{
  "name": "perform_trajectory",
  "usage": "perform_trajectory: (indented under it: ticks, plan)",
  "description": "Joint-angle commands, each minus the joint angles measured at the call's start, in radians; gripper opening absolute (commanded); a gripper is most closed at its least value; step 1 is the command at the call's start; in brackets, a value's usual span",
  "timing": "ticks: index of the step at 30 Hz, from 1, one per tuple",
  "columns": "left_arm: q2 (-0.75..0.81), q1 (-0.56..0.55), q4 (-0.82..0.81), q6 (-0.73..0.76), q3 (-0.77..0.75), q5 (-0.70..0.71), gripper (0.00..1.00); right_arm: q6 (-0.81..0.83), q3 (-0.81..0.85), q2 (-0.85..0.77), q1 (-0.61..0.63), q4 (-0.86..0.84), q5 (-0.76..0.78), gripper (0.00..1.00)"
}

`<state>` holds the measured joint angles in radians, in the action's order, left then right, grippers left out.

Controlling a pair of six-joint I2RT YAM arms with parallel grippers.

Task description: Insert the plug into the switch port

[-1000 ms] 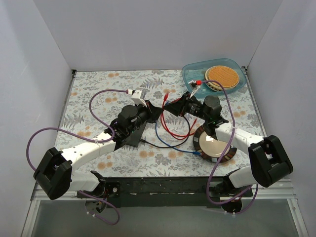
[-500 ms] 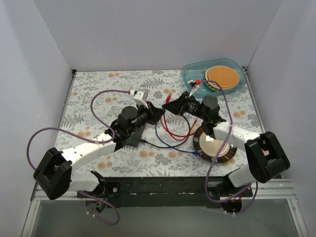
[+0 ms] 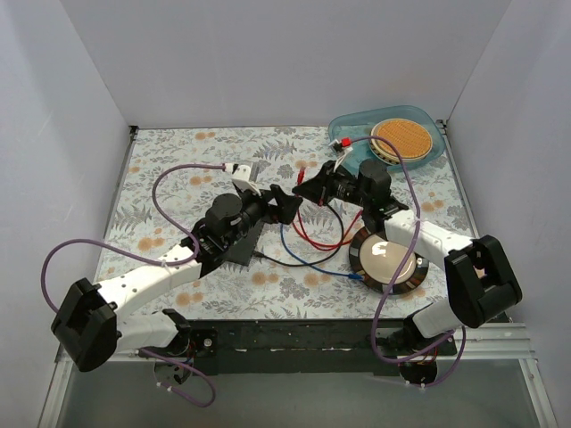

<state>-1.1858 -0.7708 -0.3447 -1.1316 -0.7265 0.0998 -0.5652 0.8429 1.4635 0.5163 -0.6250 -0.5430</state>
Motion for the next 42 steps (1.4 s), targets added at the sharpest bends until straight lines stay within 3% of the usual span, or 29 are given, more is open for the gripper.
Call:
perform_trajectory:
  ticks: [1,3,5,10,15,18,25,29,32,37,38,40,41,42]
  plan:
    - [0.063,0.082,0.091,0.064,-0.031,0.001,0.93,0.359,0.13,-0.005,-0.004,0.362,-0.08,0.01]
    - [0.068,0.125,0.111,0.078,-0.045,-0.089,0.94,0.506,0.166,-0.011,-0.006,0.456,-0.107,0.01]
    - [0.049,0.188,0.122,0.088,-0.077,-0.274,0.94,0.586,0.192,-0.014,-0.007,0.58,-0.158,0.01]
    - [0.009,0.219,0.185,0.155,-0.163,-0.508,0.94,0.668,0.258,0.015,-0.007,0.674,-0.386,0.01]
    - [-0.001,0.219,0.15,0.142,-0.185,-0.704,0.92,0.708,0.297,0.058,-0.007,0.765,-0.471,0.01]
    - [-0.047,0.219,0.179,0.145,-0.212,-0.753,0.81,0.679,0.277,0.043,-0.005,0.726,-0.486,0.01]
    - [-0.098,0.219,0.158,0.136,-0.215,-0.764,0.68,0.642,0.278,0.035,-0.006,0.683,-0.497,0.01]
    - [-0.124,0.219,0.13,0.118,-0.209,-0.793,0.56,0.639,0.274,0.032,-0.006,0.68,-0.5,0.01]
    - [-0.129,0.219,0.081,0.079,-0.199,-0.819,0.42,0.631,0.269,0.037,-0.002,0.679,-0.508,0.01]
    - [-0.158,0.219,0.033,0.024,-0.208,-0.818,0.0,0.622,0.274,0.046,0.005,0.671,-0.48,0.01]
    - [-0.166,0.219,0.041,0.02,-0.215,-0.809,0.0,0.619,0.277,0.046,0.005,0.673,-0.47,0.01]
    - [-0.181,0.219,0.067,0.001,-0.232,-0.775,0.0,0.613,0.278,0.04,0.008,0.668,-0.416,0.07]
    - [-0.181,0.219,0.072,-0.005,-0.234,-0.763,0.0,0.604,0.277,0.026,0.007,0.665,-0.385,0.21]
    - [-0.181,0.219,0.085,-0.013,-0.237,-0.714,0.0,0.6,0.277,0.017,0.007,0.665,-0.352,0.28]
